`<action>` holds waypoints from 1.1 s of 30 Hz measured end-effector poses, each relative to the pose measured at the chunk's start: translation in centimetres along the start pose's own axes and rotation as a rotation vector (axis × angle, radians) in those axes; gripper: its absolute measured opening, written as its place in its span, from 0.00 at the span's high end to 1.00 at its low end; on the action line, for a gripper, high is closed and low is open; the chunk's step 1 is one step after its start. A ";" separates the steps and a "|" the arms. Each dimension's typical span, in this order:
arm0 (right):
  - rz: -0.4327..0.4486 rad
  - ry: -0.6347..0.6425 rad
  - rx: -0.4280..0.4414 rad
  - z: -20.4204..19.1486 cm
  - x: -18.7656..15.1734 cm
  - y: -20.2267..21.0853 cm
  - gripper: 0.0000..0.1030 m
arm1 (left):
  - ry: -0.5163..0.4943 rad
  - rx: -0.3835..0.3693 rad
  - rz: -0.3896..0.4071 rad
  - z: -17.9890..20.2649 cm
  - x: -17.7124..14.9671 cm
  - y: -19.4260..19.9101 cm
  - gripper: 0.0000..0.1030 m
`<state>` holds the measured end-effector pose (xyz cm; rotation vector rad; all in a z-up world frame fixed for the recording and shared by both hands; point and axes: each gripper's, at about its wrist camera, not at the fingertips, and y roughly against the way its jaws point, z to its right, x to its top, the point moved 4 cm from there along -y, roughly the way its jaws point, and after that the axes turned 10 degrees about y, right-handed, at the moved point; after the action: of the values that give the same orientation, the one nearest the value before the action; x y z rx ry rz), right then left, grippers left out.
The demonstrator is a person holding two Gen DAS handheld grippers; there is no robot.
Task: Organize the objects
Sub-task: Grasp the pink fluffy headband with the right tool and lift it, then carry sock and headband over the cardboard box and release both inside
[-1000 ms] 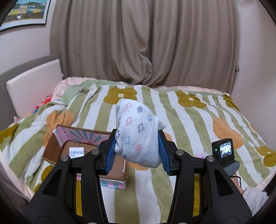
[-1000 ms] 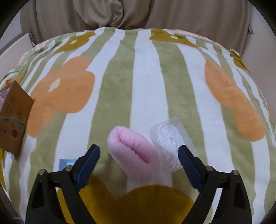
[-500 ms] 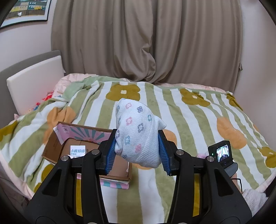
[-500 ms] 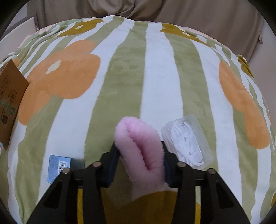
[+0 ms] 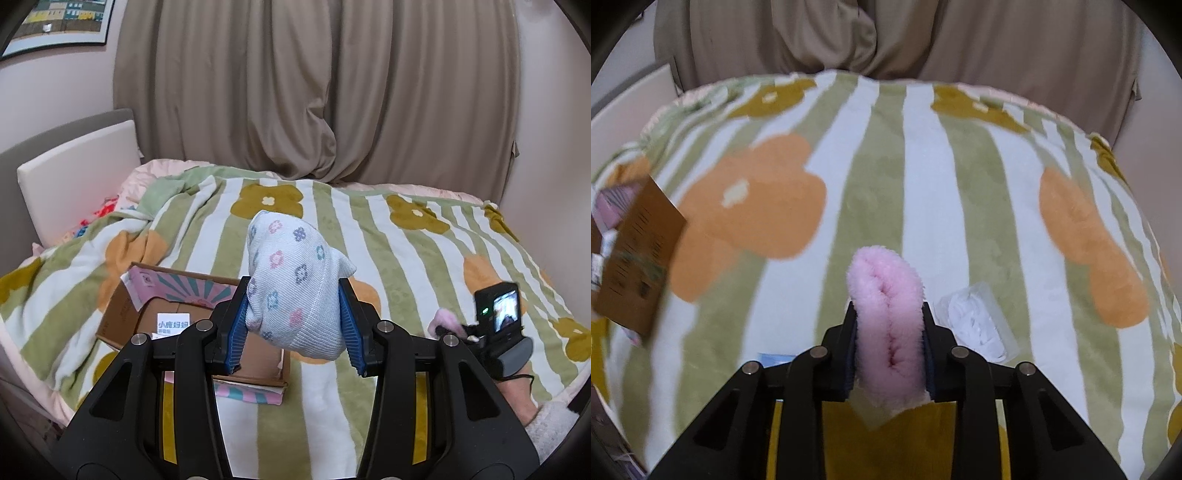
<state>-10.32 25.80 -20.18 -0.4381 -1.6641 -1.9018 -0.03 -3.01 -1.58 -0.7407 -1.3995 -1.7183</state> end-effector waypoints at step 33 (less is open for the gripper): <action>0.352 0.003 -0.026 -6.3 1.8 24.9 0.74 | 0.008 -0.033 0.011 -1.1 0.1 3.3 0.60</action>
<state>4.12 17.66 -0.50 -0.6889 -1.4503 -1.6624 2.75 -4.42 -0.09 -0.7577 -1.3624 -1.7370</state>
